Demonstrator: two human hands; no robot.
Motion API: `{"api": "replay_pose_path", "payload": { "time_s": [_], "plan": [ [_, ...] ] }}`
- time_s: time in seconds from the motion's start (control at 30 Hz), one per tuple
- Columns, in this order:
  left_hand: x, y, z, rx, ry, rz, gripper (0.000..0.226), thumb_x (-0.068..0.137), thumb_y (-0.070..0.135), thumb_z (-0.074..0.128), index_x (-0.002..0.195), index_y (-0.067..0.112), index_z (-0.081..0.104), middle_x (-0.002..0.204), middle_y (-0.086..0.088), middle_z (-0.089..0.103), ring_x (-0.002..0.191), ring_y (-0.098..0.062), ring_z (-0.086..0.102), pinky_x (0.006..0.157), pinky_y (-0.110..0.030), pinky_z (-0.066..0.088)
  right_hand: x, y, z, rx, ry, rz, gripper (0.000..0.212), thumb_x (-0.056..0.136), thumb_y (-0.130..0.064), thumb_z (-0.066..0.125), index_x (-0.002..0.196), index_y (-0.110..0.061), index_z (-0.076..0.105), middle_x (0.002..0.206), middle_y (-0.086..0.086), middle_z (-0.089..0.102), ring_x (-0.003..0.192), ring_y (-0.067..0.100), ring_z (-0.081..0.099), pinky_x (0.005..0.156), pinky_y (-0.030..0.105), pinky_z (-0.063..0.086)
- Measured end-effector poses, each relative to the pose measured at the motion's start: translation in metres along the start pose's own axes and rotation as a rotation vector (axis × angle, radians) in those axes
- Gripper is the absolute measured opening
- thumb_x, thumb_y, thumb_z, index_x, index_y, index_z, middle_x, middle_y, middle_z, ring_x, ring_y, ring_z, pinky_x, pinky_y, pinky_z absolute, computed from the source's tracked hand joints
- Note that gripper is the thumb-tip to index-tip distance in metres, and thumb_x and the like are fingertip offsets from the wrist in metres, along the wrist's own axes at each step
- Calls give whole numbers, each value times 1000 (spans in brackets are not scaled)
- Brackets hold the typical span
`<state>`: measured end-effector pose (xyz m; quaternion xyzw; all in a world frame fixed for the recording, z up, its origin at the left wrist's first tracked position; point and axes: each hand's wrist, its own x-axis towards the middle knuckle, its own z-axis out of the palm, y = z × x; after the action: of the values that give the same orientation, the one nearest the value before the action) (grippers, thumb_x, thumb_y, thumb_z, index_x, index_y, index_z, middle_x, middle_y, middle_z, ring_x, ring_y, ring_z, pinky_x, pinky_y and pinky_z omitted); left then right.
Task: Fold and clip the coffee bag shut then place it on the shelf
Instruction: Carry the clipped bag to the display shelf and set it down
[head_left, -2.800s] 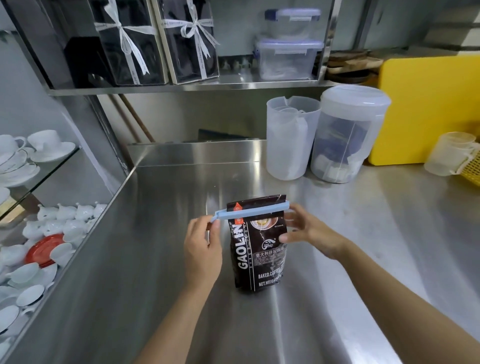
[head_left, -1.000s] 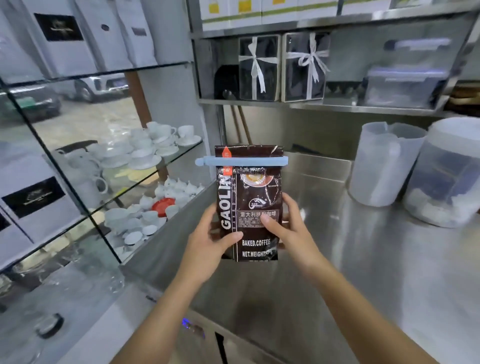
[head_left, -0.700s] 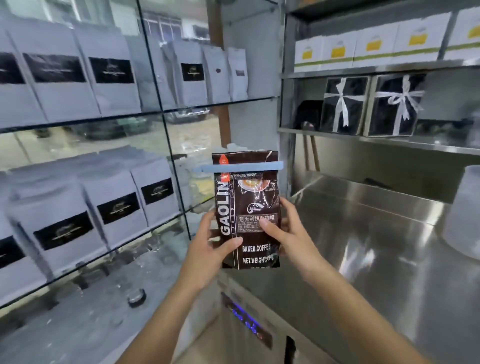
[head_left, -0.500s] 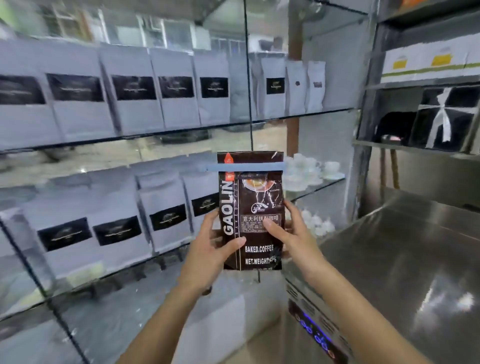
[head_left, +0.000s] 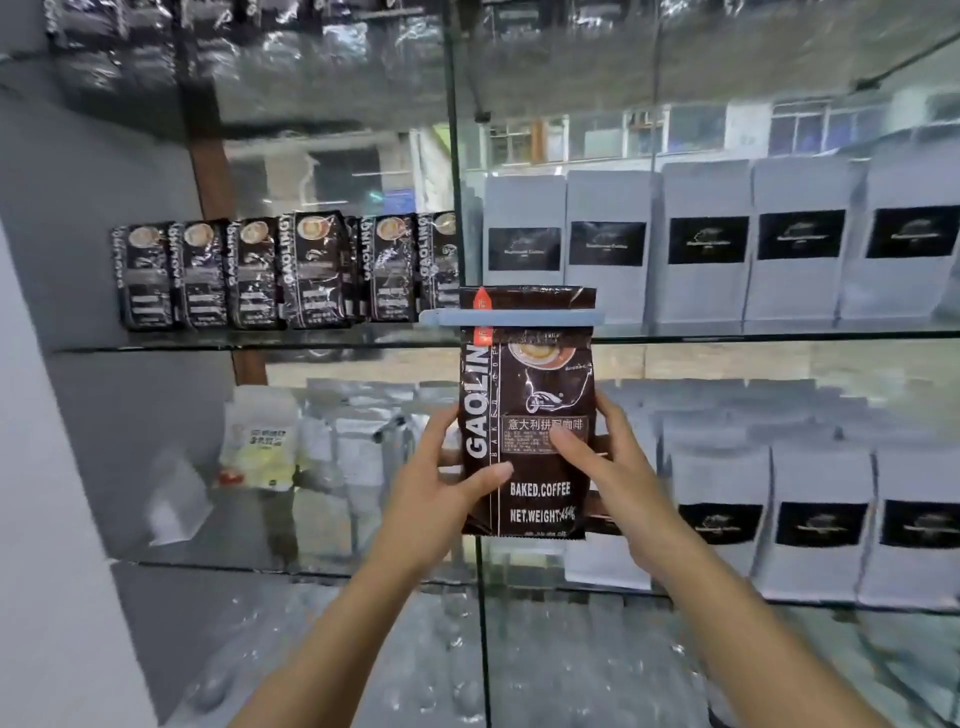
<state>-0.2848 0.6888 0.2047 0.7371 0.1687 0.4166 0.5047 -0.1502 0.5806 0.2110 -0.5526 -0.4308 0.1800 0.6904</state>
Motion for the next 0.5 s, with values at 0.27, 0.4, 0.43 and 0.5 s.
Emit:
{"api": "replay_pose_path", "payload": {
  "time_s": [0.27,0.4,0.43,0.5],
  "plan": [
    [70,-1,-105,97,212,67,62,65,30,79,113,49,46,92,-1,65,77,-13,70,64,-33,57,103,-3,102,72,-179,-96,46,80,-40,60,117,-49,33,98,-25,54,74,-9,63,56,14,52],
    [110,3,-142,120,304,114,61,75,13,70,125,34,43,95,0,60,66,1,67,54,-20,55,157,-8,141,96,-240,-149,54,78,-46,60,123,-49,30,100,-28,48,87,-6,54,70,20,47],
    [119,5,-150,133,326,125,60,75,13,70,125,33,42,95,1,59,67,2,66,54,-20,55,171,-11,149,99,-260,-167,57,78,-46,60,127,-46,29,100,-28,48,87,-7,53,67,18,46],
    [138,7,-166,133,362,137,60,75,13,70,124,34,42,92,0,60,69,-4,67,56,-23,57,196,-17,164,106,-300,-188,61,79,-46,59,130,-43,27,101,-25,50,87,-6,53,64,17,45]
  ]
}}
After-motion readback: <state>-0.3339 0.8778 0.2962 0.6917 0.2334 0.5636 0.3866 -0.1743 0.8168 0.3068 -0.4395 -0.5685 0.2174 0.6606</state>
